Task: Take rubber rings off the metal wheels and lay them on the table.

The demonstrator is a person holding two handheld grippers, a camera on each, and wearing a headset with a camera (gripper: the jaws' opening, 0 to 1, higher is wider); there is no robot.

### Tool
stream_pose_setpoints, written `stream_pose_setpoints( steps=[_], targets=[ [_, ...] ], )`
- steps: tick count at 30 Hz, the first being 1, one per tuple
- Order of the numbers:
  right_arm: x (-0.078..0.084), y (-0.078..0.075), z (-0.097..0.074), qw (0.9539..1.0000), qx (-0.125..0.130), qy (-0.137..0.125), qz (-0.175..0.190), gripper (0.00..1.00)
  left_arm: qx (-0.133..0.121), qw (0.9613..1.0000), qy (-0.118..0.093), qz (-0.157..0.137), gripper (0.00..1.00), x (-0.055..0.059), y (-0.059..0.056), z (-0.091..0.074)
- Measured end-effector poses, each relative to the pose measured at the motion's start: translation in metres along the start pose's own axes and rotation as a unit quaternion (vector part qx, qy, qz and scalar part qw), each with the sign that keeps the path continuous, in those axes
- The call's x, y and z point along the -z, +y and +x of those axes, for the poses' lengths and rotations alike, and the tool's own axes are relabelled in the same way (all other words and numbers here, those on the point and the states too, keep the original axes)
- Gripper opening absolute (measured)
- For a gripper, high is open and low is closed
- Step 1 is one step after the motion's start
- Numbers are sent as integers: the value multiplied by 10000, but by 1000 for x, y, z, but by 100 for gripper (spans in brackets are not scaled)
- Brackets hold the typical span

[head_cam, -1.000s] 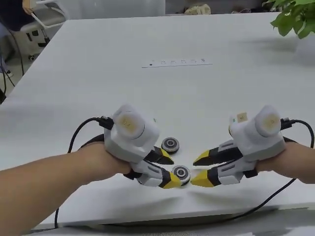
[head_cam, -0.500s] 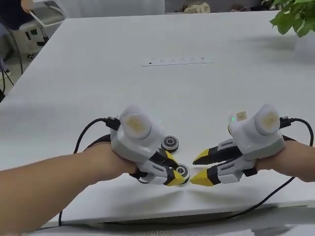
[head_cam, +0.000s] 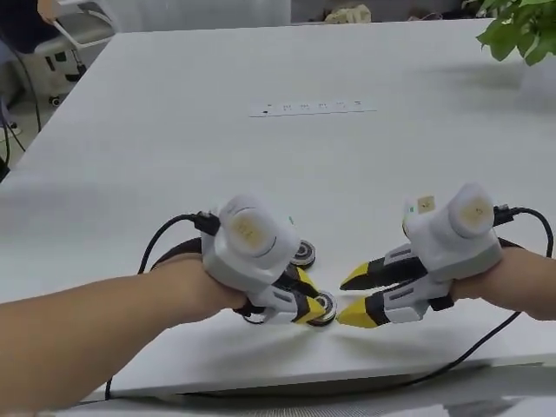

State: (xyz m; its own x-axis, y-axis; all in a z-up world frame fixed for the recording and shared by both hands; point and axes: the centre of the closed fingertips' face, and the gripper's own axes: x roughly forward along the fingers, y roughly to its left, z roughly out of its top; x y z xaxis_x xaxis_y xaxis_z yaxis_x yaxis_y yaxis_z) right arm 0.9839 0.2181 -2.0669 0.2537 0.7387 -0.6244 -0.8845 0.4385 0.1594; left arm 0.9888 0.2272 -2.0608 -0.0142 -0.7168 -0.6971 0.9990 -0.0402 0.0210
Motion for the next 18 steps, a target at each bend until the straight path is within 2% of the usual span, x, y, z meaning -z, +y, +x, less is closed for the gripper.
stream_pose_setpoints(
  steps=[9, 18],
  targets=[
    [-5, -1, 2, 10000, -18, 1, -54, 28, -2, 9999, 22, 115, 8, 0, 0, 0],
    [-7, 3, 8, 9997, -108, 105, -166, 27, -36, 10000, 25, 85, 8, 0, 0, 0]
  ],
)
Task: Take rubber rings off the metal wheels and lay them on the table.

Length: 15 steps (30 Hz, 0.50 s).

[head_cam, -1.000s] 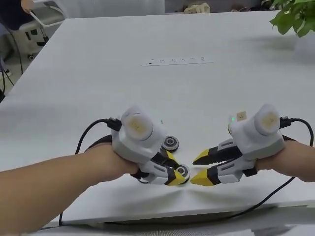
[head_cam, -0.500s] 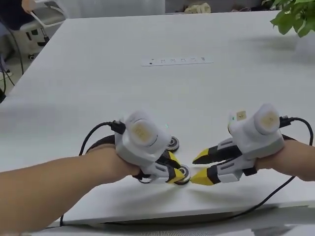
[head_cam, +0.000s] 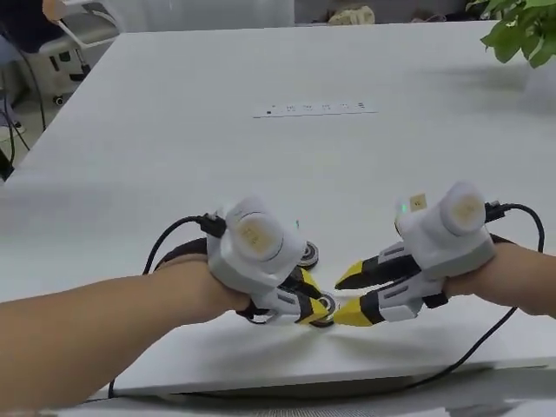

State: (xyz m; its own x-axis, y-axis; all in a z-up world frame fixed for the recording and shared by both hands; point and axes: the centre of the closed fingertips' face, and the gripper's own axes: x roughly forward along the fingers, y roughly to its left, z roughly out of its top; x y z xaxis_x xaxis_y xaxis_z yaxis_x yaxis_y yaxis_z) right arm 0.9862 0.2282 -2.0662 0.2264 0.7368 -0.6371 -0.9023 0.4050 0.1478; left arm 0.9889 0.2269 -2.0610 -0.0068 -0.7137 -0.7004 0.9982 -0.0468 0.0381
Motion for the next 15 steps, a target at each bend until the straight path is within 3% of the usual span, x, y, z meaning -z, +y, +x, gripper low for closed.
stream_pose_setpoints(
  steps=[15],
  targets=[
    [5, 5, 9, 9995, -124, 213, -197, 26, -47, 10000, 38, -68, 8, 1, 0, 0]
  ],
)
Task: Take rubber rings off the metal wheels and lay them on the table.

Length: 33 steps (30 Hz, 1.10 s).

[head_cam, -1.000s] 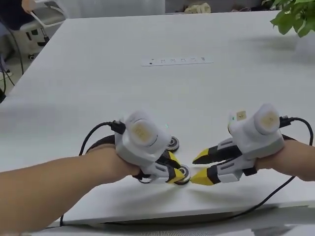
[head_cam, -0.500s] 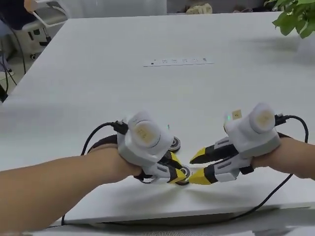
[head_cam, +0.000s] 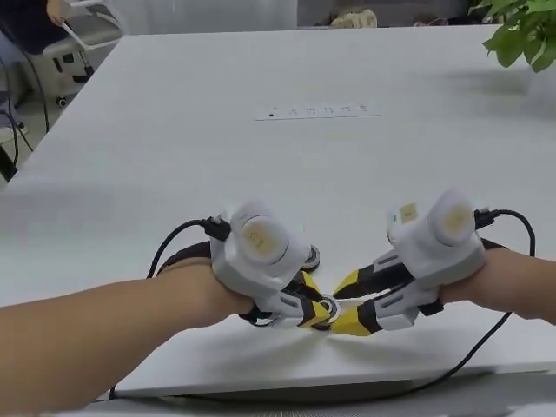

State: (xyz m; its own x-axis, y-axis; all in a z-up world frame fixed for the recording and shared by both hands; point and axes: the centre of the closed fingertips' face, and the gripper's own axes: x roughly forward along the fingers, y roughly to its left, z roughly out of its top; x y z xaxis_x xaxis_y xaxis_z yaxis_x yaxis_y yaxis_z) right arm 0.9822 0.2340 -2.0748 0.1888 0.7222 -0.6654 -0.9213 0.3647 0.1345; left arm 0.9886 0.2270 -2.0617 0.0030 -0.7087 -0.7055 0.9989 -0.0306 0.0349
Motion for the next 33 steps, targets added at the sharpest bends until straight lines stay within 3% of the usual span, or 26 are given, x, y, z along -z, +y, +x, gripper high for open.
stream_pose_setpoints(
  steps=[33],
  targets=[
    [7, -1, 0, 10000, 28, 70, 58, 19, -34, 10000, -1, 3, 7, 0, 0, 1]
  ],
)
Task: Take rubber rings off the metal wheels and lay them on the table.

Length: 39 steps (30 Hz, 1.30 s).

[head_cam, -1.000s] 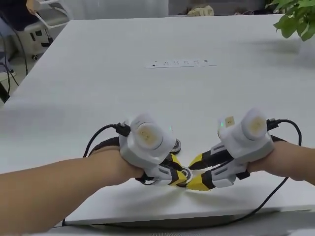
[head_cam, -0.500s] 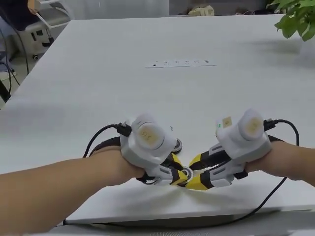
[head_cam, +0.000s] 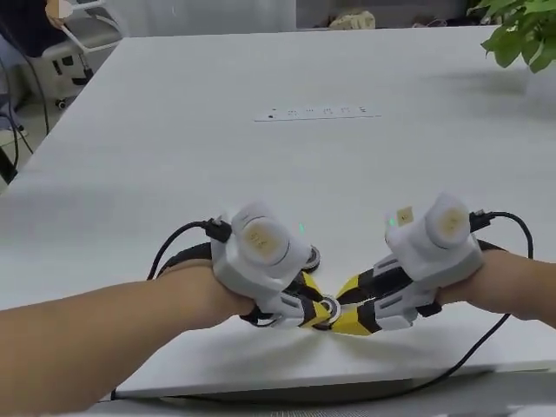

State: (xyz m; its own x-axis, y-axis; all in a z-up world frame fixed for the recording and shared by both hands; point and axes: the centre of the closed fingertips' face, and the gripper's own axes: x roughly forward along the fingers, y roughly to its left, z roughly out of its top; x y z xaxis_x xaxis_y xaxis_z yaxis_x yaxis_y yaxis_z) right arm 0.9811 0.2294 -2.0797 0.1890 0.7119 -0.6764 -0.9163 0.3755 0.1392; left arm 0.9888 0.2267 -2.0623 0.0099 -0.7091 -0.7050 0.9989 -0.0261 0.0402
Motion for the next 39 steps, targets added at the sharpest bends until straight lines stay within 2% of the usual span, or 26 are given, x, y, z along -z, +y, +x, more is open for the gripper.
stream_pose_setpoints(
  steps=[19, 21, 22, 23, 27, 34, 39],
  targets=[
    [3, 0, -2, 9997, -47, -68, 228, 14, -11, 10000, -39, -53, 7, 0, 0, 0],
    [5, -2, -3, 9998, -5, -27, 209, 11, -16, 10000, -42, -57, 7, 0, 0, -1],
    [6, 0, -5, 9999, -113, 12, 8, 7, -20, 10000, -42, -56, 7, 0, 0, -1],
    [7, -1, -7, 9998, -44, 13, 193, 1, -20, 10000, -43, -58, 7, 0, 0, -1],
    [6, 0, -6, 9996, -24, -8, 266, 1, -24, 10000, -40, -58, 7, 0, 0, 0],
    [7, -2, -7, 9973, -10, -93, 730, 0, -34, 10000, -39, -60, 7, 0, 0, 0],
    [6, -2, -7, 9964, 4, -115, 836, 0, -41, 10000, -42, -59, 7, 0, 0, 0]
  ],
)
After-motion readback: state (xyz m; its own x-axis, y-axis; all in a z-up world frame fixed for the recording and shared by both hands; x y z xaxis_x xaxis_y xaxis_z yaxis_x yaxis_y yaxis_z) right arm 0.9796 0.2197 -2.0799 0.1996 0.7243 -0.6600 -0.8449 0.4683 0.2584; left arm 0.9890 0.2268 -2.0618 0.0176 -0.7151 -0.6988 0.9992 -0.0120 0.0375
